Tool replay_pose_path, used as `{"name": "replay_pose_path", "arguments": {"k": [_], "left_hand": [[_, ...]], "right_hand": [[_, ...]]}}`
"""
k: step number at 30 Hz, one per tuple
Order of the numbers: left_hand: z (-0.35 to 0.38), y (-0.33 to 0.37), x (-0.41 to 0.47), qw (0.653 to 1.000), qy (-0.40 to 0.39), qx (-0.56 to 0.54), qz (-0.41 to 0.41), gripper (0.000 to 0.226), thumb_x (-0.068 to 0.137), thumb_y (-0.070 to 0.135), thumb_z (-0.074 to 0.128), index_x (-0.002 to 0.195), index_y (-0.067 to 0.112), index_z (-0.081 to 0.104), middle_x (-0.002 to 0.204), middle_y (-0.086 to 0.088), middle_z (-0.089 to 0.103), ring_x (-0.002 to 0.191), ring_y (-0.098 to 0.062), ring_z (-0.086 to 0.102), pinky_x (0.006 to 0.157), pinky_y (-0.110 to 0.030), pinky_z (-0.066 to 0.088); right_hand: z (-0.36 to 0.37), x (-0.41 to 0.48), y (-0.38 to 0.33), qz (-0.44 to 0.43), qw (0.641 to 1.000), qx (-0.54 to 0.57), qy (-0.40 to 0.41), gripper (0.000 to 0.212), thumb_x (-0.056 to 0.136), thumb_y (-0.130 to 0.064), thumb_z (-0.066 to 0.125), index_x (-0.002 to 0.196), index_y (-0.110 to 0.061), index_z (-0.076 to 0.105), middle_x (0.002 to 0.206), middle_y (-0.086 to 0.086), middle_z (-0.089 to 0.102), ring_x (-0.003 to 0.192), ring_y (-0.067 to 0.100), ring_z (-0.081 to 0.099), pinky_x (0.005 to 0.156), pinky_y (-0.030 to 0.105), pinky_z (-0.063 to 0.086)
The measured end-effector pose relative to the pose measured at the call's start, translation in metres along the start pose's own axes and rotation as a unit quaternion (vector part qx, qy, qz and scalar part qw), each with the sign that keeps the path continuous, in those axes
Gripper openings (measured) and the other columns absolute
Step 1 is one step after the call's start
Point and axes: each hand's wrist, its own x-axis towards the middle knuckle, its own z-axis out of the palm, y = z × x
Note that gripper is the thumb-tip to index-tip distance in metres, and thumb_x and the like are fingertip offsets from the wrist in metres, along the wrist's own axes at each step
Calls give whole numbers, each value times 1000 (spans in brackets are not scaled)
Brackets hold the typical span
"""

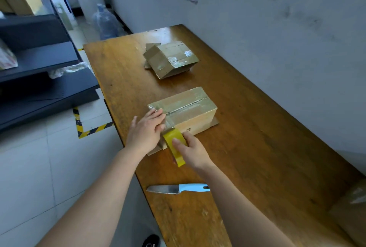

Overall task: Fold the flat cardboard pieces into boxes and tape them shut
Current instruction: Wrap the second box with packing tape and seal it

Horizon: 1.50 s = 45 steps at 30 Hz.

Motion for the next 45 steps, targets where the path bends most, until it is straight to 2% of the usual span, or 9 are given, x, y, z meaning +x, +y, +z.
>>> {"name": "replay_pose_path", "arguments": {"k": [4,15,21,29,32,35,38,41,45], "left_hand": [[1,-1,0,1000,-4,-26,2,42,101,30,43,143,32,43,154,20,27,146,-2,11,118,-49,4],[1,0,-3,997,3,-73,14,41,102,24,42,143,26,43,155,15,28,146,-4,11,119,-45,6],[6,3,-6,998,48,16,37,63,87,37,66,144,22,43,154,10,32,146,-9,18,115,-43,22],[14,-10,-2,994,65,10,85,66,91,18,64,149,17,33,159,3,22,148,-14,11,119,-40,21],[23,-8,-18,991,107,-81,-3,73,90,21,65,151,21,26,161,-3,13,147,-21,11,113,-37,17],[43,3,-43,942,148,-243,-177,54,89,15,63,138,20,40,141,-6,40,126,-23,42,95,-29,39],[57,15,-56,861,55,-396,-314,22,96,25,55,117,25,50,121,-2,57,97,-14,56,74,-28,46],[54,20,-56,757,10,-547,-357,16,97,29,54,112,24,54,113,-4,63,99,-21,62,84,-43,55],[49,25,-50,779,8,-526,-340,37,89,23,68,122,21,52,111,-4,63,100,-24,63,88,-46,54]], "right_hand": [[11,16,10,44,993,-102,30,41,98,-42,46,128,-15,50,110,2,58,94,18,56,79,37,51],[26,53,16,200,977,-27,75,25,92,-38,58,93,-13,59,68,-2,59,36,-4,54,31,14,34],[26,50,20,189,976,-81,69,58,86,-62,52,116,-13,60,105,3,64,93,20,61,79,35,53],[8,20,26,124,991,49,-4,30,89,-31,65,115,-19,57,106,-2,59,93,9,55,65,20,42],[10,17,26,113,992,55,1,31,89,-29,68,117,-17,60,106,-1,62,94,11,58,67,19,44],[11,16,26,104,994,42,11,32,90,-30,68,119,-18,60,106,-3,63,96,10,59,69,19,46],[12,14,25,94,995,11,26,32,91,-30,66,119,-18,60,108,-3,64,98,12,60,75,23,49],[11,9,27,81,996,-11,26,33,91,-29,65,123,-20,59,113,-4,63,102,12,59,83,26,52],[7,-8,40,80,993,-89,-4,36,86,-24,62,121,-23,58,107,-4,63,95,10,60,75,23,52]]}}
